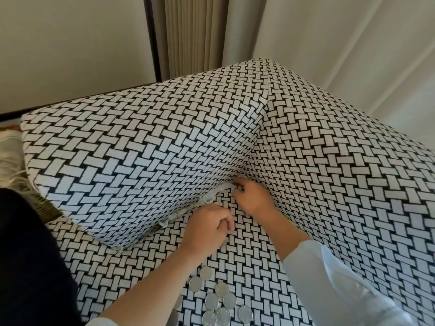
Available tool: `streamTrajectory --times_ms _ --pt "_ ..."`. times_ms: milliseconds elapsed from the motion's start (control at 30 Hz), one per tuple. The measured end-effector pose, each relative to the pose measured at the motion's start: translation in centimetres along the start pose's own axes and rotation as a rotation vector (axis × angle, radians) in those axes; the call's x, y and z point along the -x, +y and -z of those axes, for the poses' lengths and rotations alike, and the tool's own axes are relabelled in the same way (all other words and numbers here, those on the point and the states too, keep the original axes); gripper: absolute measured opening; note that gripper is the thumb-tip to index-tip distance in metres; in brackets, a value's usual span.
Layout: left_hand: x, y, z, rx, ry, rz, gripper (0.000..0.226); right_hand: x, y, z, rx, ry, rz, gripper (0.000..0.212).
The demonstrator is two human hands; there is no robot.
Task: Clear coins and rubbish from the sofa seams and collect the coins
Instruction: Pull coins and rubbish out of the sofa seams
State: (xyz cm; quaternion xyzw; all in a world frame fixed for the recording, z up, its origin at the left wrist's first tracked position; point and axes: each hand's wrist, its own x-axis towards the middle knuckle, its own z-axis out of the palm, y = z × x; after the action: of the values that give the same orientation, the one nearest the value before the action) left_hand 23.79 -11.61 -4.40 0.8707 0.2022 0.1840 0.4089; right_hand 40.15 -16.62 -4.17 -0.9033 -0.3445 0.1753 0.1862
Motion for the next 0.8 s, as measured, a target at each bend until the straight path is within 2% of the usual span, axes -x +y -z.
streamTrajectory --times_ms 100,200,267,333,433,500,567,700,800 --pt "0.1 0.3 -0.4 0.127 0.005 0.108 0.040 0.5 0.7 -0.5 -0.127 0.086 0.001 0.020" --pt "-0.5 0.8 -0.6 0.154 0.097 0.138 0.029 1.7 1.2 -0.4 -0.279 0.087 -0.004 0.016" --pt "-0.9 0.7 -0.7 0.137 0.130 0.152 0.030 2.8 1.2 -0.2 -0.372 0.034 -0.013 0.019" --pt "-1.1 0.5 -0.8 0.169 0.154 0.166 0.035 4.3 1.1 0.2 -0.456 -0.060 -0.017 0.031" --pt "-1.1 0.3 -0.7 0.192 0.165 0.176 0.030 6.2 1.0 1.0 -0.438 -0.234 0.006 0.036" --pt "-0.9 0.3 -0.7 0.175 0.142 0.167 0.030 6.3 0.9 1.6 -0.479 -0.249 0.011 0.034" --pt "-0.8 0.4 -0.7 0.151 0.123 0.145 0.031 5.6 0.6 1.7 -0.514 -0.161 -0.006 0.028" --pt "-0.6 0.1 -0.9 0.180 0.130 0.139 0.034 3.4 -0.2 1.0 -0.230 0.003 -0.040 0.040" --pt "-0.7 -0.1 -1.0 0.240 0.146 0.168 0.034 1.8 -0.6 0.8 -0.076 0.012 -0.062 0.043"
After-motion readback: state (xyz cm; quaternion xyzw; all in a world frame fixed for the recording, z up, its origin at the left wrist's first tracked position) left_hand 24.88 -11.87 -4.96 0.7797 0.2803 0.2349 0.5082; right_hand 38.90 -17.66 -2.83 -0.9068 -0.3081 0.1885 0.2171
